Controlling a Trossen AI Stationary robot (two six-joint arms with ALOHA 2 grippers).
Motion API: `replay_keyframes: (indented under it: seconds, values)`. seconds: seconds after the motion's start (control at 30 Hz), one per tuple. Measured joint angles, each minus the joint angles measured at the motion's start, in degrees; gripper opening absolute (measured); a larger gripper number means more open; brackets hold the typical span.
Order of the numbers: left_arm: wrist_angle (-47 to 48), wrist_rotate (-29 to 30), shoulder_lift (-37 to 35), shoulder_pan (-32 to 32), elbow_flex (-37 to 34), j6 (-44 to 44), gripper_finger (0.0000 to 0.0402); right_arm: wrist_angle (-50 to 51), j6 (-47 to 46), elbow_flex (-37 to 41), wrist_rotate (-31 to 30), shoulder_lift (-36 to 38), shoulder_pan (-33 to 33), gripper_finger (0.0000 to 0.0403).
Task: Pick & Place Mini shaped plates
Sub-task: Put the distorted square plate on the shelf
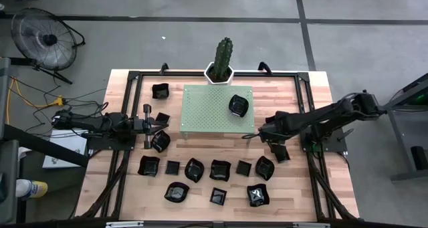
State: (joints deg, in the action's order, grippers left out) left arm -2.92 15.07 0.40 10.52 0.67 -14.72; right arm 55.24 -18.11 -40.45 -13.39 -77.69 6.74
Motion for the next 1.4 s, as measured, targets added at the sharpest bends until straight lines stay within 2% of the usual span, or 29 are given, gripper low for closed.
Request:
replay_keyframes:
  seconds: [0.3, 0.53, 1.4]
  values:
    - [0.0, 0.0, 0.0, 0.0, 0.0, 0.0, 0.0000, 0.0, -0.3, 0.0, -0.3, -3.5, 0.0, 0.0126]
    - [0.0, 0.0, 0.0, 0.0, 0.0, 0.0, 0.0000, 0.1, -2.8, 0.0, -5.3, -3.7, 0.0, 0.0126]
    - [0.0, 0.0, 0.0, 0.0, 0.0, 0.0, 0.0000, -2.6, -0.9, 0.0, -2.6, -3.6, -2.0, 0.0126]
